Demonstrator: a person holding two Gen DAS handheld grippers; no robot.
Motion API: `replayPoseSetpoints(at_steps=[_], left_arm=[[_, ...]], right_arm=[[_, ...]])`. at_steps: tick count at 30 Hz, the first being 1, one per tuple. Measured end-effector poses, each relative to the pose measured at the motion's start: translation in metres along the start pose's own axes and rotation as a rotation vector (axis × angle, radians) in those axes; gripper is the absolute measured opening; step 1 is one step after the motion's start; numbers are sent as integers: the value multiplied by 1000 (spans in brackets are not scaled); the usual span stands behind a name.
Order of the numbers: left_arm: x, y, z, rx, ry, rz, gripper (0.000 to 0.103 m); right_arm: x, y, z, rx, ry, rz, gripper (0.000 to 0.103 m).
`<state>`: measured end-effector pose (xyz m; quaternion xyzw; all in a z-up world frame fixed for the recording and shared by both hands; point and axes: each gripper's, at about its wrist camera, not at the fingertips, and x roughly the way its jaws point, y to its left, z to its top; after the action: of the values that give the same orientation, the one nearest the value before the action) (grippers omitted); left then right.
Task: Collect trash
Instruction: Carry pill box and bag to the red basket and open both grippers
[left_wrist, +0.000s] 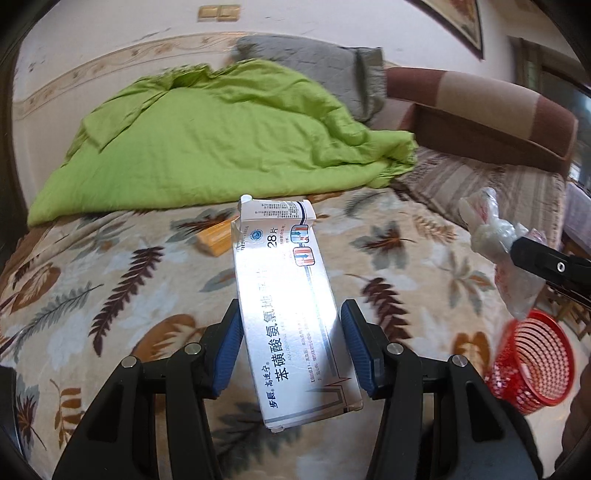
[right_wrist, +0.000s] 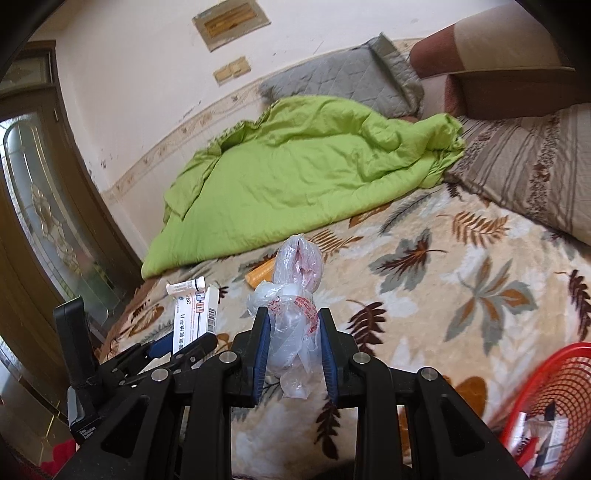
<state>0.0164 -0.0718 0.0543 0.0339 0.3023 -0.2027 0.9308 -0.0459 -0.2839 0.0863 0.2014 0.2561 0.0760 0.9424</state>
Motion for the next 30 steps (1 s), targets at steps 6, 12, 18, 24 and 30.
replayPoseSetpoints(at_steps=[6, 12, 18, 24, 30], left_arm=[[-18, -44, 7, 65, -15, -90, 52], [-21, -107, 17, 146, 7, -235, 52], [-6, -188, 15, 202, 114, -441, 52], [17, -264, -6, 273, 247, -583, 52], [33, -308, -23, 318, 345, -641, 56]], right_arm=[[-51, -43, -5, 74, -48, -60, 28], [-114, -109, -19, 182, -103, -208, 28], [-163, -172, -44, 299, -121, -344, 28], [-179, -213, -65, 393, -99, -394, 31], [-178, -229, -71, 420, -84, -453, 58]])
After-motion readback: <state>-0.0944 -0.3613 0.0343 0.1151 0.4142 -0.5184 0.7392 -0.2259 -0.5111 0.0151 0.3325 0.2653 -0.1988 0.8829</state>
